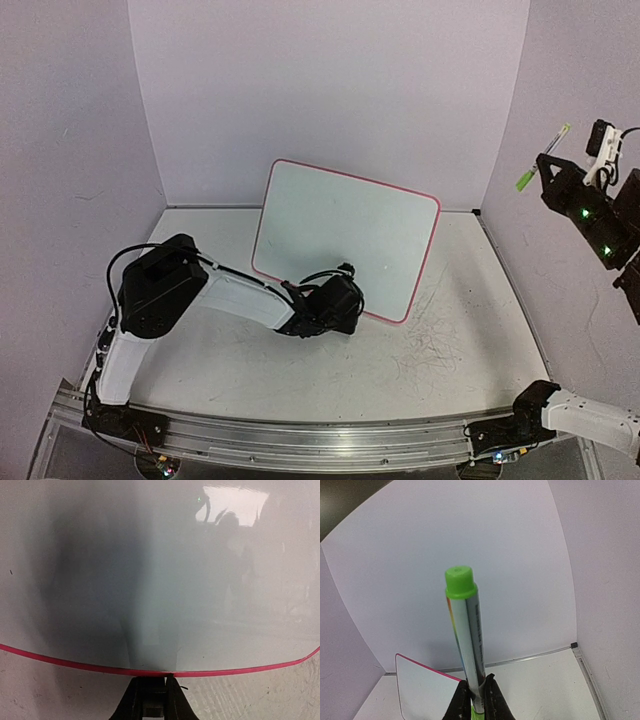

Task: Write a sentence on the whiteboard
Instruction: Move the whiteboard to the center of the board.

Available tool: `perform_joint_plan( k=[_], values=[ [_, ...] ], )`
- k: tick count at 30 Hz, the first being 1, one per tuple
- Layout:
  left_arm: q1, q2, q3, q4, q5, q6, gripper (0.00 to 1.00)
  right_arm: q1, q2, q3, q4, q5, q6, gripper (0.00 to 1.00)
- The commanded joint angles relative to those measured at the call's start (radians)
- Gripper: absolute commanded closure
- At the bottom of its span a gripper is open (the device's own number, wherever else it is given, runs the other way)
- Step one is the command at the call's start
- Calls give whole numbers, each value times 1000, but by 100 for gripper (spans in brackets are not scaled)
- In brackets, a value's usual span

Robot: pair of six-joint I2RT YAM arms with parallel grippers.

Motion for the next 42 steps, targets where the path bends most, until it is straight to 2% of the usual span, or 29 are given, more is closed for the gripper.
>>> perform_joint_plan(
  k=[1, 10, 12, 16, 18, 24, 29, 36, 38, 42],
  values=[
    [-84, 87, 184, -140, -104, -303, 96, -2, -52, 18, 66, -47, -27, 100],
    [-220, 317, 609, -441, -330, -514, 99, -1, -133, -26, 68, -107, -15, 100],
    [-246, 354, 659, -471, -376, -532, 95, -1, -147, -27, 67, -116, -18, 100],
    [-255, 378, 681, -479, -360, -556, 85, -2, -169, -26, 59, -128, -18, 100],
    [-257, 366, 672, -481, -357, -539, 77, -1, -176, -24, 55, -130, -12, 100],
    [-265, 277, 614, -478, -365, -419, 52, -2, -182, -34, 51, -145, 6, 100],
    [-275, 152, 522, -475, -346, -315, 40, -2, -170, -58, 51, -145, 27, 100],
    [-254, -138, 175, -463, -304, -254, 23, -2, -113, -40, 51, -168, 39, 100],
    [-227, -224, 75, -444, -274, -242, 21, -2, -90, -28, 51, -177, 25, 100],
    [-132, -341, -86, -356, -97, -204, 17, -1, -50, -27, 52, -174, -1, 100]
  ],
)
